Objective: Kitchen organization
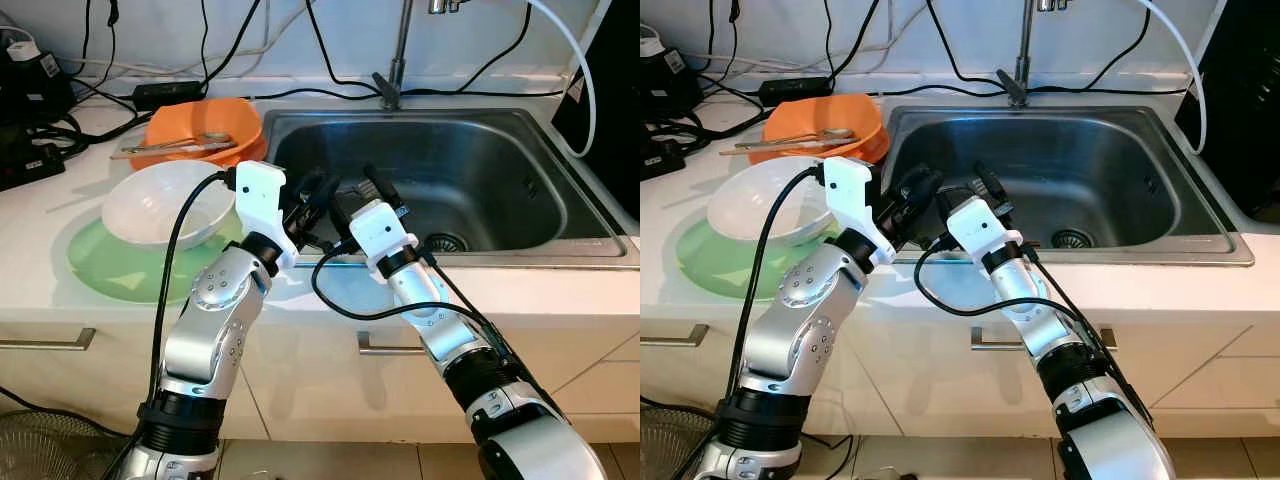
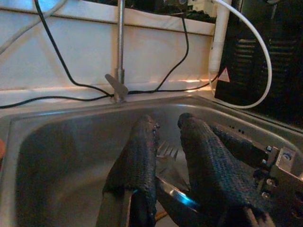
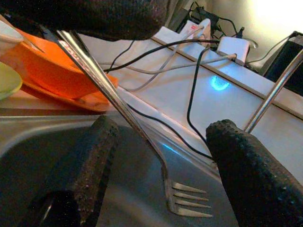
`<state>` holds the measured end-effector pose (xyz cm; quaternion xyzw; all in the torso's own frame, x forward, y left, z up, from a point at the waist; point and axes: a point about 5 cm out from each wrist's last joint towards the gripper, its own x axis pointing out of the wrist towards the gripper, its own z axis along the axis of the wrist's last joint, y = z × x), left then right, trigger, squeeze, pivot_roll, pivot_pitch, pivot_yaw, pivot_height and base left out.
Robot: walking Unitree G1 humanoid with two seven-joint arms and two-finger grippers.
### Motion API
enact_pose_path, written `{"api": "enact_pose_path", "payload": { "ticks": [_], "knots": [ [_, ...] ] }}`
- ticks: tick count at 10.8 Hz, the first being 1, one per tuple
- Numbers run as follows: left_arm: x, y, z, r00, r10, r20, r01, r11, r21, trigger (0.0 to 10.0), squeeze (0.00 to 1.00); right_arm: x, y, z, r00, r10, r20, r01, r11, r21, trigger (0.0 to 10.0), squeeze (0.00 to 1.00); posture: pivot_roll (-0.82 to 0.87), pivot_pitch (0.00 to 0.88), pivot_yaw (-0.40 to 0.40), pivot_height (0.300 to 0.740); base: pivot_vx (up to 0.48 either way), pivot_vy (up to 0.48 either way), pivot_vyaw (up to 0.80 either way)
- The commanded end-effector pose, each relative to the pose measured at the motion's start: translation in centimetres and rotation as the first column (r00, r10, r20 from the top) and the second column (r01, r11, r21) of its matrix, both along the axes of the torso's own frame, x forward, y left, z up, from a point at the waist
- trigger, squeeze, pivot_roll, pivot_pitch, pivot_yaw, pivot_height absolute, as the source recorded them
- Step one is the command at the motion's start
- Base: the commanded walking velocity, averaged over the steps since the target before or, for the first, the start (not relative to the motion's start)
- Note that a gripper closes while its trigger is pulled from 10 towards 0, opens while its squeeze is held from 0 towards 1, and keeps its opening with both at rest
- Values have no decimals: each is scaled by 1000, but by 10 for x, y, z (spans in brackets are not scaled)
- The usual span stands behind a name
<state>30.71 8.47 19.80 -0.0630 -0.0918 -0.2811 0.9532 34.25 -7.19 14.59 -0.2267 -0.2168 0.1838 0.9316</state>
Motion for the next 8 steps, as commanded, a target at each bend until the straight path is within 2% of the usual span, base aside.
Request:
{"api": "enact_pose_path", "payload": {
  "ticks": [1, 3, 4, 5, 8],
  "knots": [
    [-1, -1, -2, 1000, -16, -15, 16, 1000, 6, 10000, 0, 0, 3, 3, 1000, 9, 6, -9, 1000, -1, 10000, 0, 117, 0, 72, 740, 0, 0, 0],
    [-3, -4, -7, 999, -36, -34, 36, 999, 10, 10000, 0, 0, 4, 4, 1000, 12, 8, -12, 1000, 5, 10000, 0, 117, 0, 72, 740, 0, 0, 0],
    [-4, -7, -10, 998, -43, -44, 43, 999, 13, 10000, 0, 0, 5, 5, 1000, 16, 8, -16, 1000, 7, 1137, 0, 118, 0, 72, 740, 0, 0, 0],
    [-4, -8, -11, 997, -50, -51, 50, 999, 12, 10000, 0, 0, 6, 4, 1000, 19, 6, -19, 1000, 7, 0, 0, 118, 0, 72, 740, 0, 0, 0],
    [-5, -9, -12, 997, -52, -56, 53, 999, 9, 10000, 0, 0, 6, 4, 1000, 27, 2, -27, 1000, 6, 0, 0, 119, 0, 70, 740, 0, 0, 0]
  ]
}}
